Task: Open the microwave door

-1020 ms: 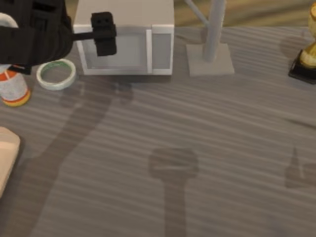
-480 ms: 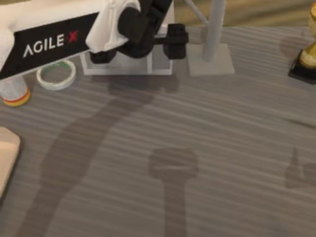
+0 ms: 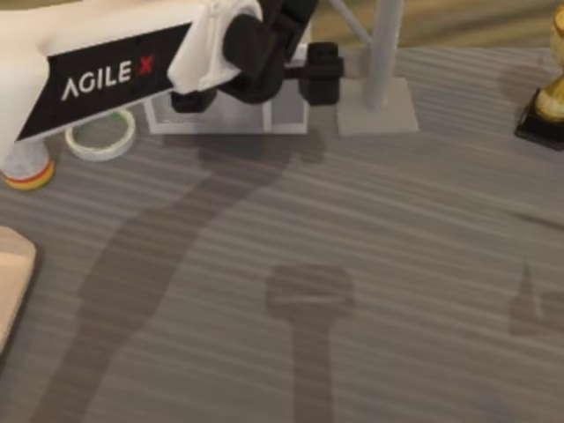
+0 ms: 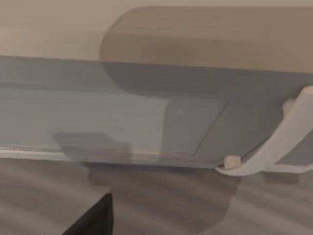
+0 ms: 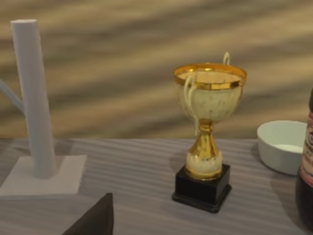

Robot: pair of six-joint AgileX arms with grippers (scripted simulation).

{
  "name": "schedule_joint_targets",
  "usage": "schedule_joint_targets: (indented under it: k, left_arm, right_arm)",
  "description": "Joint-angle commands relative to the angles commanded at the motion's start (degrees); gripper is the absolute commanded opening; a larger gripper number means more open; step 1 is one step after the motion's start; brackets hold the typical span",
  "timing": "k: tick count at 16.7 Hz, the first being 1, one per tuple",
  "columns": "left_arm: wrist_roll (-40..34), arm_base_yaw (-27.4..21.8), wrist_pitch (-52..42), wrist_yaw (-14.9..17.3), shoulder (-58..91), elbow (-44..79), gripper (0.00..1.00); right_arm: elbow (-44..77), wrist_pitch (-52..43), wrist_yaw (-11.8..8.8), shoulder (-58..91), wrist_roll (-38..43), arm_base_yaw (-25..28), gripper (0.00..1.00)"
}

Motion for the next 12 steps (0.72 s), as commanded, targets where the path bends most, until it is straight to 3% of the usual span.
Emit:
schedule_joint_targets:
  k: [6, 11, 12]
  left_arm:
    - [2.4, 2.7, 5.9, 1.8, 11.5, 5.9, 1.00]
    - [2.6, 3.0, 6.5, 1.9, 12.2, 6.4, 1.00]
    - [2.6, 3.0, 6.5, 1.9, 12.2, 6.4, 0.92]
  right_arm:
    - [0.0, 0.0, 0.0, 0.0, 0.0, 0.0, 1.00]
    - [0.0, 0.0, 0.0, 0.0, 0.0, 0.0, 1.00]
    - [0.0, 0.0, 0.0, 0.0, 0.0, 0.0, 1.00]
